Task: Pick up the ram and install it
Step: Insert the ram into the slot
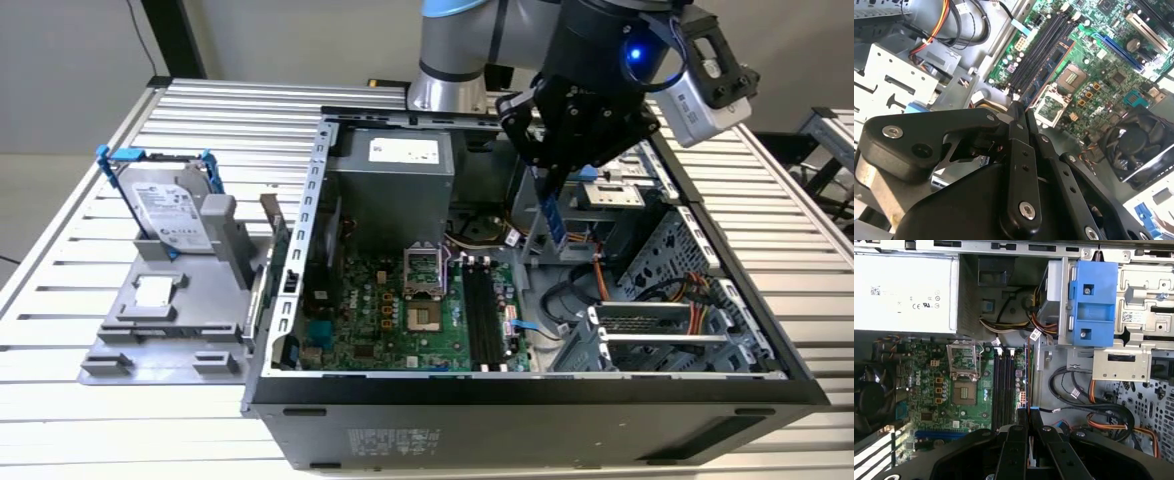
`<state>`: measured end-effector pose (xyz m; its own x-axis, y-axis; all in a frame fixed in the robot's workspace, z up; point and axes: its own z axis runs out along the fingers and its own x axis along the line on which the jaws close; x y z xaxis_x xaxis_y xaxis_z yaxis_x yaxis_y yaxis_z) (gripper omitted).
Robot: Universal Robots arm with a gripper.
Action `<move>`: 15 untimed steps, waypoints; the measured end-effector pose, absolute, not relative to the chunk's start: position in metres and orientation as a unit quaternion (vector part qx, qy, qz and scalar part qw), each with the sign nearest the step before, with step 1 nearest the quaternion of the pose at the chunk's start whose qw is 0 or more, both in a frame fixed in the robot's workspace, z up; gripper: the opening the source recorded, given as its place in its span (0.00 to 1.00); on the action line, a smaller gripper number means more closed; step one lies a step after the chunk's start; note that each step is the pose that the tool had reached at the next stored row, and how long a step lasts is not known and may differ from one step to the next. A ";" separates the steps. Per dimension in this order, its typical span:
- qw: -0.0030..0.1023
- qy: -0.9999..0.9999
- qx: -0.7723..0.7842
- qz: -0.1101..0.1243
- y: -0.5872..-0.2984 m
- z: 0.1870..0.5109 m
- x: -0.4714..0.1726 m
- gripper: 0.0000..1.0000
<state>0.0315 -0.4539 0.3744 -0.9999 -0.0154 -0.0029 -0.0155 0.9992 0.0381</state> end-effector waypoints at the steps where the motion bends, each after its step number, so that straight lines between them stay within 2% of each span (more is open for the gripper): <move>1: 0.001 1.000 -0.008 0.019 -0.454 0.373 0.031 0.00; 15: 0.002 1.000 -0.001 0.018 -0.454 0.347 0.030 0.00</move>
